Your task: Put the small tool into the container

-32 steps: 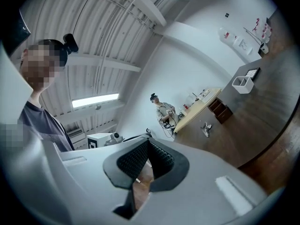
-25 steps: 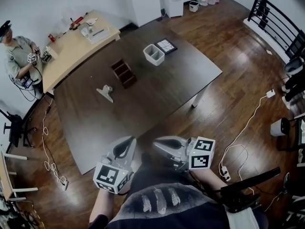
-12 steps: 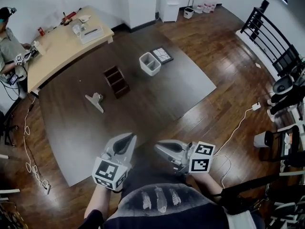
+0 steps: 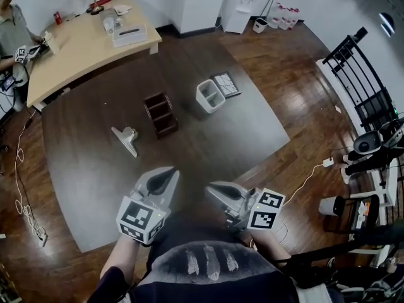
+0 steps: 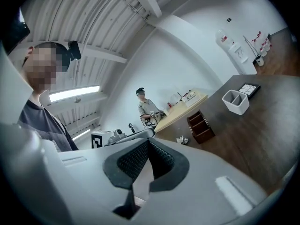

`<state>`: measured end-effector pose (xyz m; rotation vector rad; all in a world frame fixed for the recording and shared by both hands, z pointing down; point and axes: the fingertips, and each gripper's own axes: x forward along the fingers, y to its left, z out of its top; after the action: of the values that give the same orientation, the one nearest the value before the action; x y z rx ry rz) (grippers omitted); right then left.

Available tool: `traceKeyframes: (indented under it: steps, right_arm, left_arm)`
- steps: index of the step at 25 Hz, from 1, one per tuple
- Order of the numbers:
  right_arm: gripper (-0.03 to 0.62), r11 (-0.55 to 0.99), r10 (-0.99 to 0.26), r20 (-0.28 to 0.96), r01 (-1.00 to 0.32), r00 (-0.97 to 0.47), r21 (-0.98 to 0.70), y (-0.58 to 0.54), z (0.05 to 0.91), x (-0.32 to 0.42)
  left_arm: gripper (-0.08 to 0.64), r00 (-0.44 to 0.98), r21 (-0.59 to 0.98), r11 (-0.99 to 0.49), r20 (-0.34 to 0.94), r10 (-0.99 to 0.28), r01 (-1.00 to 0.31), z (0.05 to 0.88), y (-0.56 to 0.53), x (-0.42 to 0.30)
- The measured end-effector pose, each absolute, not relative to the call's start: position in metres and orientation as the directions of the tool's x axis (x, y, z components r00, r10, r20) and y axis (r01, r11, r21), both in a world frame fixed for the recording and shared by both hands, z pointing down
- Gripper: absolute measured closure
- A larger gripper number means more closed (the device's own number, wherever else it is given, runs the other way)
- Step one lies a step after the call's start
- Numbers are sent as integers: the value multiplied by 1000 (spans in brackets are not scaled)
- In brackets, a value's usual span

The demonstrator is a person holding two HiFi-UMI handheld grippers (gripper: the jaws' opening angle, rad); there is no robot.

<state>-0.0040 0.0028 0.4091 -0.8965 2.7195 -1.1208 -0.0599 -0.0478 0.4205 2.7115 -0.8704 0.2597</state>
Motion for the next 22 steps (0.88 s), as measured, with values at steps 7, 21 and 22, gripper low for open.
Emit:
traceKeyframes:
  steps: [7, 21, 22]
  right_arm:
    - [591, 570, -509, 164, -473, -845, -672, -25, 418, 0]
    - [591, 633, -339, 68, -281, -938, -722, -91, 427, 63]
    - [592, 630, -334, 65, -274, -940, -727, -94, 428, 66]
  left_arm:
    - [560, 759, 199, -736, 267, -594, -646, 424, -78, -65]
    - [560, 497, 78, -508, 380, -780, -858, 427, -109, -48]
    - [560, 483, 68, -498, 383, -787, -865, 426, -111, -46]
